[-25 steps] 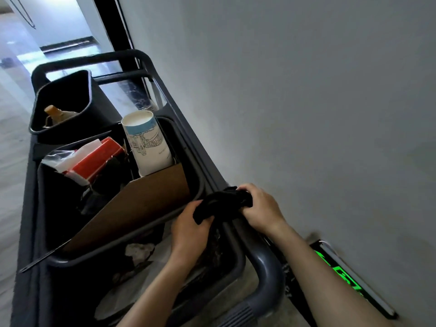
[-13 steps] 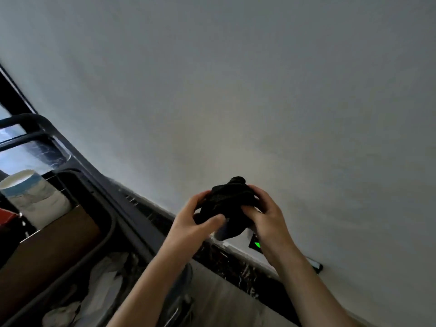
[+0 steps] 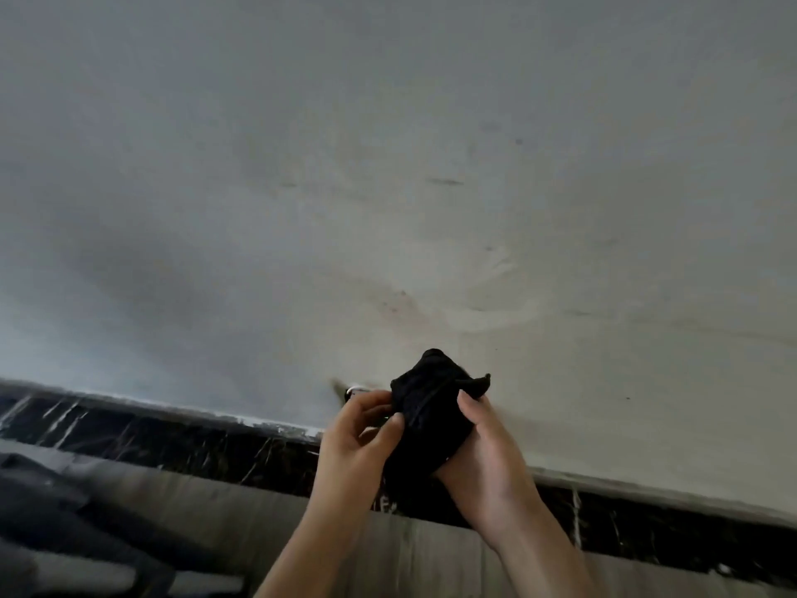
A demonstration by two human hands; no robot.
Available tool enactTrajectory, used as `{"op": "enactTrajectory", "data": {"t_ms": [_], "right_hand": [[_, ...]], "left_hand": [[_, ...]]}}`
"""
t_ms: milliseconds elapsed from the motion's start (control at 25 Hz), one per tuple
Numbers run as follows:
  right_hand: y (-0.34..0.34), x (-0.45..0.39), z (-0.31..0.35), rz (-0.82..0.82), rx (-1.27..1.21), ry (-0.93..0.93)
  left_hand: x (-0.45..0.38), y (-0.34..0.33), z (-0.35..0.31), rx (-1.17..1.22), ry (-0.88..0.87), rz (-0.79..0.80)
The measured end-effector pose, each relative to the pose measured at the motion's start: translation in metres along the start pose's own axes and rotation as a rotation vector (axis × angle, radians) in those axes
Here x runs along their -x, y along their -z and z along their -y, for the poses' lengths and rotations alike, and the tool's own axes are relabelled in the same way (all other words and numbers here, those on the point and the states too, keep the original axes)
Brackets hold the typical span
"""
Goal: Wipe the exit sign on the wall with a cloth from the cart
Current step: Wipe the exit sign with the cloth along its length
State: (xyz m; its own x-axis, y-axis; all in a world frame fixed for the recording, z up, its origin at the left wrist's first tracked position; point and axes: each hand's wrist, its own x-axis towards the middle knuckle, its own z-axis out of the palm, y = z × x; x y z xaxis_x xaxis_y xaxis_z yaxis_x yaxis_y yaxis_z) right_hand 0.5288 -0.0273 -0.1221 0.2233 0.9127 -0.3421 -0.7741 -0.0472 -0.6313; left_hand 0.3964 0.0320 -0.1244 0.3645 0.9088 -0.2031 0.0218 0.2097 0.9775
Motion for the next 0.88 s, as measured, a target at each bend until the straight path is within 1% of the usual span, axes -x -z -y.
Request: {"op": "enactTrajectory", "data": {"t_ms": [40, 120, 160, 280, 400, 440, 480, 520, 600, 680, 800, 880], "right_hand": [[0.017, -0.011, -0.013, -0.038, 0.068, 0.023], [0.047, -0.035, -0.042, -0.165, 0.214, 0.076], [0.062, -0.049, -0.060, -0.200, 0.234, 0.100], [0.103, -0.088, -0.114, -0.215, 0.191, 0.119], [0.134, -0.119, -0.151, -0.240, 0.136, 0.137], [0.143, -0.129, -0.161, -0.257, 0.120, 0.148], [0.151, -0.137, -0.168, -0.276, 0.094, 0.156], [0.160, -0.146, -0.172, -0.288, 0.064, 0.165], [0.174, -0.158, -0.179, -0.295, 0.003, 0.196], [0.184, -0.166, -0.181, -0.283, -0.040, 0.241], [0.193, -0.172, -0.180, -0.252, -0.063, 0.280], [0.195, -0.174, -0.177, -0.268, 0.016, 0.326]], "left_hand": [[-0.009, -0.001, 0.024, -0.013, -0.005, 0.007], [-0.027, 0.002, 0.071, -0.046, -0.022, 0.029], [-0.038, 0.006, 0.096, -0.063, -0.038, 0.034], [-0.076, 0.024, 0.171, -0.119, -0.085, 0.055], [-0.110, 0.040, 0.219, -0.194, -0.168, 0.133], [-0.124, 0.045, 0.230, -0.249, -0.235, 0.126], [-0.139, 0.049, 0.237, -0.349, -0.332, 0.087], [-0.156, 0.053, 0.240, -0.503, -0.462, 0.017], [-0.189, 0.062, 0.232, -0.851, -0.773, -0.173], [-0.217, 0.068, 0.211, -1.090, -1.049, -0.305], [-0.256, 0.071, 0.173, -1.319, -1.324, -0.385], [-0.278, 0.069, 0.154, -1.393, -1.466, -0.421]]}}
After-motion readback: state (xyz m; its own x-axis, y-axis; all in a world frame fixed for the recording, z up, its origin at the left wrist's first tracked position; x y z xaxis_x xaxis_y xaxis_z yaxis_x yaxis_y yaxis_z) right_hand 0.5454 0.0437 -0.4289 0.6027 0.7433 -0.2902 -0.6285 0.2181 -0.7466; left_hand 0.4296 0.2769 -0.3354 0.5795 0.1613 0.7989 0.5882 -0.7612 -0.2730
